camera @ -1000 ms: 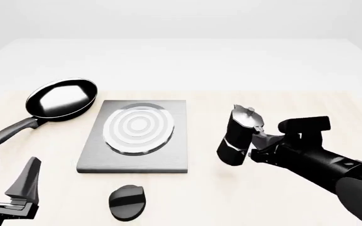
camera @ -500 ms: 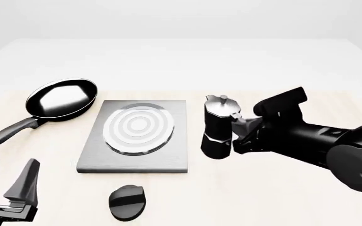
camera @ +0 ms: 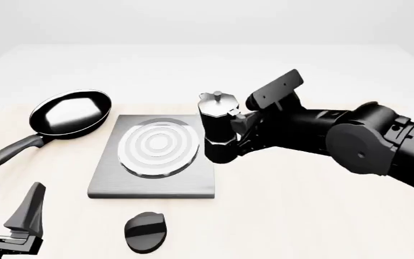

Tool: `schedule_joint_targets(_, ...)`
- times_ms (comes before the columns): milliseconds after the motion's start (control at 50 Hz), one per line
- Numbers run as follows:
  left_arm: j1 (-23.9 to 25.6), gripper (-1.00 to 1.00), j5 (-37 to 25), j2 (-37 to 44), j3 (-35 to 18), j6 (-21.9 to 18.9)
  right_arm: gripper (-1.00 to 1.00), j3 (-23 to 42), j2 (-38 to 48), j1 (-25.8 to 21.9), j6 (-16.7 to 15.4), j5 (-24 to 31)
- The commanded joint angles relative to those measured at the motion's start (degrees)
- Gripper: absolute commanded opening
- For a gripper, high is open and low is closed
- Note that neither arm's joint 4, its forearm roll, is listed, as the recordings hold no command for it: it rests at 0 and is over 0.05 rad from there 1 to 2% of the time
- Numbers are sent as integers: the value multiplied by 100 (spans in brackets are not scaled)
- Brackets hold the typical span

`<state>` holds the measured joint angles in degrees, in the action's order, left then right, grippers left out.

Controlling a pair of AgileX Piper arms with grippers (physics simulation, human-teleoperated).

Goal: Turn on the stove and put the moka pot on it.

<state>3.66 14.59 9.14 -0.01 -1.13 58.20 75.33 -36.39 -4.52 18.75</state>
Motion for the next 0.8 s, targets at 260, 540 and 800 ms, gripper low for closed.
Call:
schedule_joint_targets(260,16,100,131,157,0,-53,-100,1351,978,-321,-151,58)
schedule_joint_targets(540,17,100,230,272,0,-65,-100,1763,1530,-423,137,-226)
schedule_joint_targets(800,32,100,450,522,0,-60,-100,2292,2130,-362,227,-408)
